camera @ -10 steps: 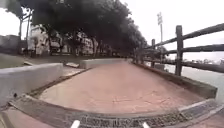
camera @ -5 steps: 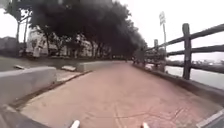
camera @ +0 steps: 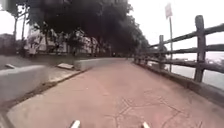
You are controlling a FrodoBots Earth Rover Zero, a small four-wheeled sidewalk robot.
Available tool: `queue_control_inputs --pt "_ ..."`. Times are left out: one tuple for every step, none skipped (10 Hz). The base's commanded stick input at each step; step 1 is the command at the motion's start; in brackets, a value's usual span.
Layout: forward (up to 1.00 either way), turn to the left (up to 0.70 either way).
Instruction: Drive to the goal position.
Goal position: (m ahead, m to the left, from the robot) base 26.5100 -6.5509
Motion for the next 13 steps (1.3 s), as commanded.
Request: queue_control_inputs --pt "0.7 -0.18" --pt "0.7 -0.21" --pt "0.7 -0.12" --pt "0.7 -0.04" --pt "0.7 0.0" --pt "0.7 0.0" --pt "0.7 0.0" --pt "0.7 0.0" --pt "0.7 0.0" --pt "0.7 0.0" --pt "0.7 0.0" --pt "0.7 0.0" --pt "0.7 0.0"
